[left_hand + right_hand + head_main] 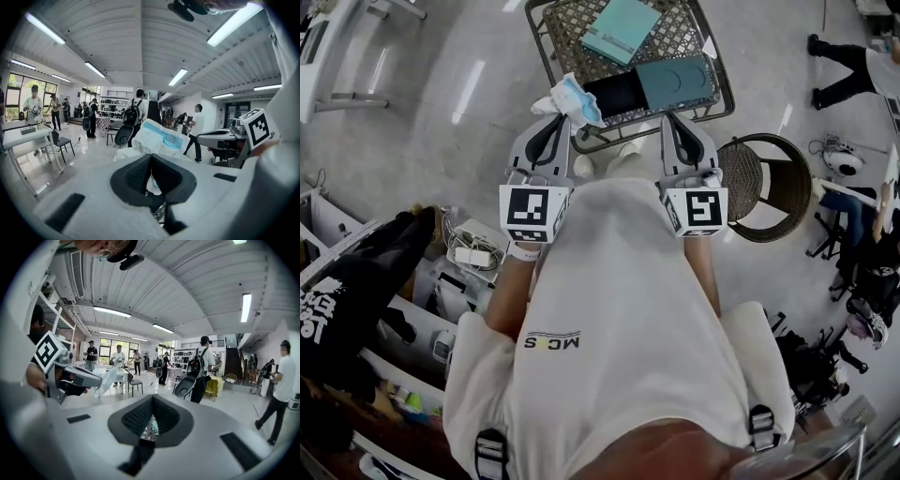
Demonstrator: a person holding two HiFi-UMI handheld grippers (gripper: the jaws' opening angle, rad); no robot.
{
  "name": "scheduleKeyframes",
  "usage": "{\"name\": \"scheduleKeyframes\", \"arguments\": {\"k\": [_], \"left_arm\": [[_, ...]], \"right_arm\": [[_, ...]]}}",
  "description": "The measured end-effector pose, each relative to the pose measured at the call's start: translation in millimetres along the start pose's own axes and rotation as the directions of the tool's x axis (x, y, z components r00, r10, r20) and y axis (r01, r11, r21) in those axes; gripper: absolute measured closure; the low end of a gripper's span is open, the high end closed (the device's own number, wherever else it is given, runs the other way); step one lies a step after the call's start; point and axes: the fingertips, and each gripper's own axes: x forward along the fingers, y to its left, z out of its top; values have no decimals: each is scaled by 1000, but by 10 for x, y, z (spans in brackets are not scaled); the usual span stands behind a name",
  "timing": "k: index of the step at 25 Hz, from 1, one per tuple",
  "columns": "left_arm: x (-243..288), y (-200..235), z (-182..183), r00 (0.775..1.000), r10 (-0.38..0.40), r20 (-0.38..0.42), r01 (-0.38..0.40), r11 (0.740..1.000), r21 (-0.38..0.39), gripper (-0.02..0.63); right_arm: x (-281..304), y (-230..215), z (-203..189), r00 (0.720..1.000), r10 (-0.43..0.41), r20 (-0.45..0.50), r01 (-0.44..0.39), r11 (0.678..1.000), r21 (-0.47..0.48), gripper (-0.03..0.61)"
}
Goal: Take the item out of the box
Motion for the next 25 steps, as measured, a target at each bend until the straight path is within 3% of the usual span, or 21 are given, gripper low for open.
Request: {"name": "scheduleKeyframes", "arguments": {"k": [25], "left_arm": [[-85,-52,-78,1000,8,3,-8,1000,-9,588]], "right_arm": [[-79,64,-7,1000,14,-1,-14,1000,-15,563]]}}
